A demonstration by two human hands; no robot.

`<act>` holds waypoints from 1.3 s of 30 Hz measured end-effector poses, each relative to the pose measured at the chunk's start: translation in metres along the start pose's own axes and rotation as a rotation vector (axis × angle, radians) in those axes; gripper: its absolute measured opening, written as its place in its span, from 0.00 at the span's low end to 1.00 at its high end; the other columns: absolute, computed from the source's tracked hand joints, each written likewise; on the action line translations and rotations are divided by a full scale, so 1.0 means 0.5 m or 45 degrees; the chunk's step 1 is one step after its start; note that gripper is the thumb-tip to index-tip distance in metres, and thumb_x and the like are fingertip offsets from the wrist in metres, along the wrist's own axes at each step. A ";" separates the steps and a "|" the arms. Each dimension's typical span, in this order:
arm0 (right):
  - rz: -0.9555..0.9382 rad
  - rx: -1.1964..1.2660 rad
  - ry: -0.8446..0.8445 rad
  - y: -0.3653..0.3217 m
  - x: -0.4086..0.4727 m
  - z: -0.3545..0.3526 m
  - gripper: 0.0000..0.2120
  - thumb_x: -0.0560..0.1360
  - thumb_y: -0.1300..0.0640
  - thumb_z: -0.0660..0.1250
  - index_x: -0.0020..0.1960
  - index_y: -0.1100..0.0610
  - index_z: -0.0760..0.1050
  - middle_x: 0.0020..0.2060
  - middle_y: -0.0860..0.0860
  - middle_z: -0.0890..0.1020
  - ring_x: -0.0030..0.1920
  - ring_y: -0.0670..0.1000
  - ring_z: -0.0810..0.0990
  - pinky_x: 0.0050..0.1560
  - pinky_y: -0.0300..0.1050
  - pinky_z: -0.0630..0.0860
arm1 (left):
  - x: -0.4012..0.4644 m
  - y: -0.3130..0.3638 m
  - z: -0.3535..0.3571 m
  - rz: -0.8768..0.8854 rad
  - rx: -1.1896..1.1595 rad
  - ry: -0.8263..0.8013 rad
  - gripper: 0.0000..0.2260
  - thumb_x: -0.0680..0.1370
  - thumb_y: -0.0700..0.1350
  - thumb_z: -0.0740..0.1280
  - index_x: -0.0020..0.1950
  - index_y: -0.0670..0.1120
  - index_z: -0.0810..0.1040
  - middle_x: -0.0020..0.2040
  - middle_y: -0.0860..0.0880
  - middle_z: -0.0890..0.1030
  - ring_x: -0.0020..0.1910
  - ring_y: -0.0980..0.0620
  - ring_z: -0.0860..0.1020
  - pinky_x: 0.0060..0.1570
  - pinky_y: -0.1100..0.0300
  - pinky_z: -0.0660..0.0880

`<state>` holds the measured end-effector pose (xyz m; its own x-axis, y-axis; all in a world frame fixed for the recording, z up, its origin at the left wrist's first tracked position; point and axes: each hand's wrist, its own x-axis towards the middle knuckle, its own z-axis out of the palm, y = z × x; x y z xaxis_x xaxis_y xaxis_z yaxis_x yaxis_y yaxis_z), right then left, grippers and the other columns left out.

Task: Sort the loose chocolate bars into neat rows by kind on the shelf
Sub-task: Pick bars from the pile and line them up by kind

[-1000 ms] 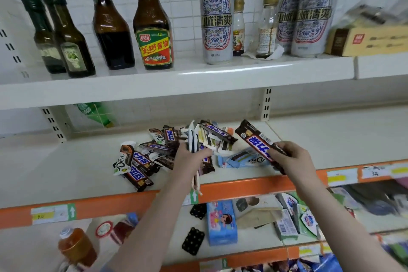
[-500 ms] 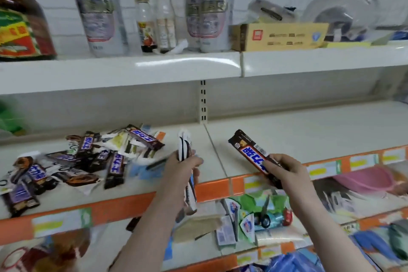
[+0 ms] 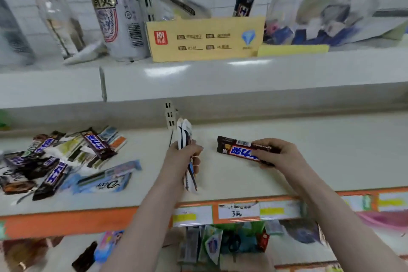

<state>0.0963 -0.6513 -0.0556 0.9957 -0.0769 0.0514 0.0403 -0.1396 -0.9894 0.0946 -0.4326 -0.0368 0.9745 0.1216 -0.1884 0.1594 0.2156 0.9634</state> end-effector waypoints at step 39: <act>-0.284 -1.316 -0.386 0.009 0.116 0.085 0.26 0.68 0.45 0.70 0.61 0.57 0.74 0.51 0.52 0.81 0.50 0.52 0.77 0.51 0.43 0.73 | 0.128 -0.029 -0.065 -0.117 -0.257 -0.087 0.03 0.74 0.39 0.68 0.46 0.44 0.75 0.41 0.47 0.80 0.32 0.54 0.76 0.26 0.65 0.71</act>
<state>0.1578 -0.6145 -0.0631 0.9596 0.2788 0.0391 0.2735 -0.8904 -0.3638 0.1496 -0.3967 -0.0692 0.9669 0.0279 -0.2536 0.2199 0.4131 0.8838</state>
